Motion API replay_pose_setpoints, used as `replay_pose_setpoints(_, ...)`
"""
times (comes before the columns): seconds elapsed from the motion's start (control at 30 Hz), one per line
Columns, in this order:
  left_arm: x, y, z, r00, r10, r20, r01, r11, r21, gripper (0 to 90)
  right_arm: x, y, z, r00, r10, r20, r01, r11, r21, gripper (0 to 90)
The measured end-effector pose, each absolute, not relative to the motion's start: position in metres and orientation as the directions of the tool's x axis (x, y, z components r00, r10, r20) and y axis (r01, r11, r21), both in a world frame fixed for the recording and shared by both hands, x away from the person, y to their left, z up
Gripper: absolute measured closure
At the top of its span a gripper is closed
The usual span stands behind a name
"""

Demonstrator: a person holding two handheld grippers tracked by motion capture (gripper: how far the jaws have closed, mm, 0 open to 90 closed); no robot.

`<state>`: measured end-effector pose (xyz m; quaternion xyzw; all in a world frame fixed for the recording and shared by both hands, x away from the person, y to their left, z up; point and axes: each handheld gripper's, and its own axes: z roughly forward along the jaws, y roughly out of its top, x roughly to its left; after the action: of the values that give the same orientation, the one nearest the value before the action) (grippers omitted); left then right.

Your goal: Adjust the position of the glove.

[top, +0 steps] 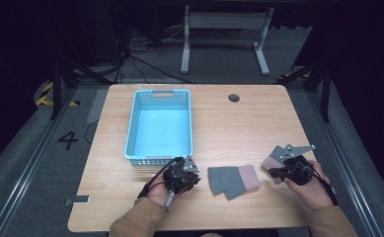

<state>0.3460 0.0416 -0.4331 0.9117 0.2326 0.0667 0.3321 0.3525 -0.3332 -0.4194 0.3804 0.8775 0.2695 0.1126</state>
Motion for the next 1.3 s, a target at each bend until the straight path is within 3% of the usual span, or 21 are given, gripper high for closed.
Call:
replay_pose_setpoints(0.27,0.347,0.044,-0.431,0.872,0.486,-0.060,0.402,-0.641,0.655,89.6,0.353,-0.330,-0.421,-0.679,0.734,-0.001,0.607,0.563,0.561,90.0)
replay_pose_setpoints(1.3,0.347,0.043,-0.429,0.872,0.485,-0.066,0.401,-0.628,0.667,89.7,0.350,-0.312,-0.430,-0.717,0.697,-0.008,0.584,0.607,0.539,90.0)
